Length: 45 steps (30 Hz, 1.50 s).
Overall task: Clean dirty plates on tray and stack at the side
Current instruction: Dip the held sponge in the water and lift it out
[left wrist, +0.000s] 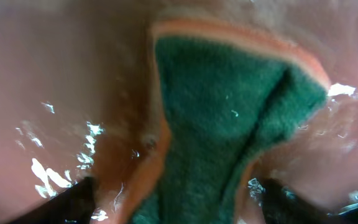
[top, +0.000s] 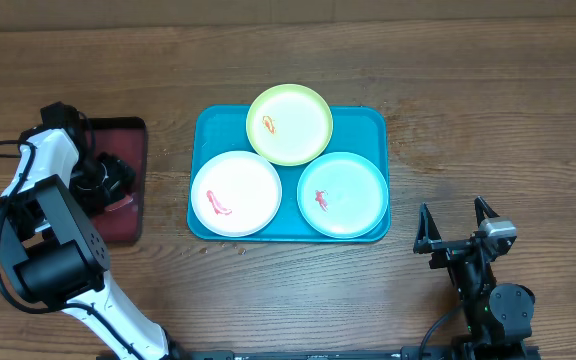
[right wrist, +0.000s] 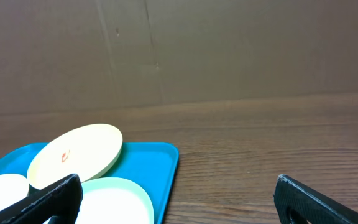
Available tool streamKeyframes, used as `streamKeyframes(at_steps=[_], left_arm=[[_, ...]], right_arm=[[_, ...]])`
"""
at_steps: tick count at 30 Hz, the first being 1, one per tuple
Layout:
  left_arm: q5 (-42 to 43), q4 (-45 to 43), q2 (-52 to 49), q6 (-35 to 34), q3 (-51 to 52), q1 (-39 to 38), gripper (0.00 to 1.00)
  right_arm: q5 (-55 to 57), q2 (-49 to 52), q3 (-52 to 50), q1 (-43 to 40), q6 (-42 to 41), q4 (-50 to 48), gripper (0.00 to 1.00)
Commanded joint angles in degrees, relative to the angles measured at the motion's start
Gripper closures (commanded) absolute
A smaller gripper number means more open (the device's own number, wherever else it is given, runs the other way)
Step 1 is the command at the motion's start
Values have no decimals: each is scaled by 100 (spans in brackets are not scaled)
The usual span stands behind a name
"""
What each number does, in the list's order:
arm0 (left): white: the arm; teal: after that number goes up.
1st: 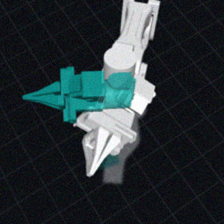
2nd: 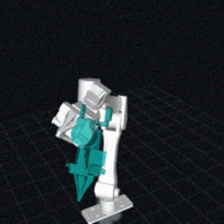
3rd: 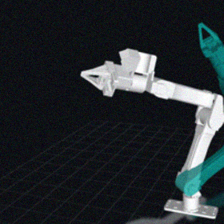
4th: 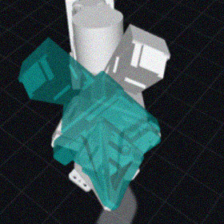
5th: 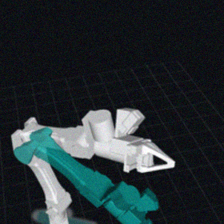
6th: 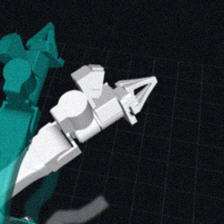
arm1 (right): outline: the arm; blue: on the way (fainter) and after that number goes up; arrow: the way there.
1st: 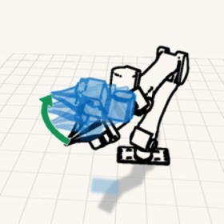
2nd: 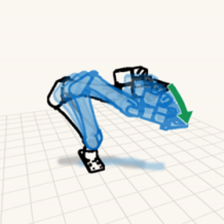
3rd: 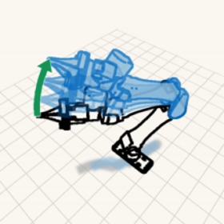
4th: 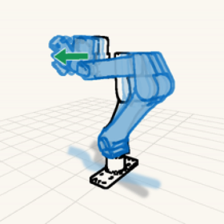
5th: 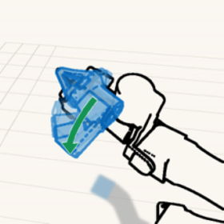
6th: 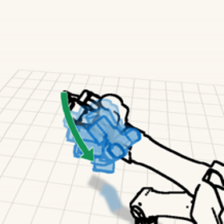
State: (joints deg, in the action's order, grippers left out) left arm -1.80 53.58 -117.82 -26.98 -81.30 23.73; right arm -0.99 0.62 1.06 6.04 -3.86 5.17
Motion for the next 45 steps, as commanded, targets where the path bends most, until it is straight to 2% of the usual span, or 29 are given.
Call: streamKeyframes(at_steps=[1, 3, 4, 8, 9, 11, 21, 22, 24, 25, 26, 30, 34, 38, 45], left_arm=[[354, 17, -63, 15, -9, -15, 59], [332, 9, -63, 15, -9, -15, 87], [330, -2, -63, 15, -9, -15, 96], [328, -63, -63, 15, -9, -11, 95], [328, -138, -63, 17, -9, -11, 75], [254, -326, -63, 20, -9, -11, 0], [-317, -957, -63, 17, -9, -11, 0], [-356, -966, -63, 17, -9, -11, 9], [-389, -953, -63, 22, -9, -11, 36], [-393, -922, -61, 20, -9, -11, 54], [-393, -894, -61, 20, -9, -11, 65], [-393, -763, -57, 22, -15, -11, 94], [-398, -490, -55, 20, -155, -11, 96], [-387, 173, -55, 17, -684, -11, 96], [-317, 1904, -52, 20, -2645, -13, 96]], right_arm=[[76, -44, -57, 4, -28, -37, 0], [74, -44, -57, 4, -28, -37, 0], [76, -44, -57, 4, -28, -37, 0], [76, -44, -57, 4, -28, -37, 0], [76, -44, -57, 4, -28, -35, 0], [74, -44, -57, 4, -28, -37, 0], [76, -44, -57, 4, -28, -37, 0], [76, -44, -57, 4, -28, -37, 0], [76, -44, -57, 4, -28, -37, 0], [76, -44, -57, 4, -28, -37, 0], [76, -44, -57, 4, -28, -37, 0], [74, -44, -57, 4, -28, -37, 0], [76, -44, -59, 4, -28, -37, 0], [76, -44, -57, 4, -28, -37, 0], [76, -44, -57, 4, -28, -37, 0]])
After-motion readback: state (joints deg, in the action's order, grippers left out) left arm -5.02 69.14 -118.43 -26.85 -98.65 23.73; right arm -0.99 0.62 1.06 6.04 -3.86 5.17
